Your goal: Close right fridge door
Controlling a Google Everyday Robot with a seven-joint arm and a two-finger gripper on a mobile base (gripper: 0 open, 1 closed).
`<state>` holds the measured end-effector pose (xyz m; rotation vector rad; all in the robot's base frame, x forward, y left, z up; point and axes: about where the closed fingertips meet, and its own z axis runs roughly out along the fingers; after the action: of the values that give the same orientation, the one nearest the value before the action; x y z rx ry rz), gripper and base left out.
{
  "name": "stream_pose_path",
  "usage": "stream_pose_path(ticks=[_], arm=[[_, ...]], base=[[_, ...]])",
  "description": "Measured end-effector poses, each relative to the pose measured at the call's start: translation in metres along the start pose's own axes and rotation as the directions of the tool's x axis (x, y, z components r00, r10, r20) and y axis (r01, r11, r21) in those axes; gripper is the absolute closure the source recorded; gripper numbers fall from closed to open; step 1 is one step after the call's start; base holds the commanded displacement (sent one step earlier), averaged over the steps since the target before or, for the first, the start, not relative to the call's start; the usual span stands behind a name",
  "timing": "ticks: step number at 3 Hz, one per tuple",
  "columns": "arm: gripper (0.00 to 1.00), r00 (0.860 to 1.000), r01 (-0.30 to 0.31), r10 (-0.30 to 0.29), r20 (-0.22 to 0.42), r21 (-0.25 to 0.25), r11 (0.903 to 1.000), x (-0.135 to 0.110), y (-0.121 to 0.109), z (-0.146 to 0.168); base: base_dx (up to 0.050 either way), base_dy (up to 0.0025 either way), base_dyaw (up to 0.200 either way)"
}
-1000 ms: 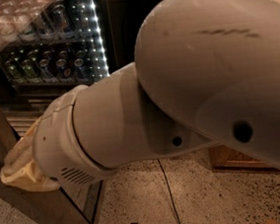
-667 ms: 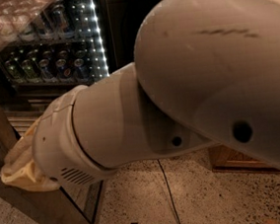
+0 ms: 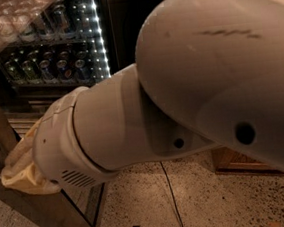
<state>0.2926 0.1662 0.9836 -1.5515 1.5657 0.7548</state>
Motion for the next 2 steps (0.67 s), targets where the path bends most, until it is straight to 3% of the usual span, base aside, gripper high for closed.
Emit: stream_pose_path(ticks=[2], arm=[[1.0, 1.0, 0.0, 0.0, 0.0, 0.0, 1.0, 0.0, 0.0, 0.0]], base=[[0.037, 0.00243, 0.132]])
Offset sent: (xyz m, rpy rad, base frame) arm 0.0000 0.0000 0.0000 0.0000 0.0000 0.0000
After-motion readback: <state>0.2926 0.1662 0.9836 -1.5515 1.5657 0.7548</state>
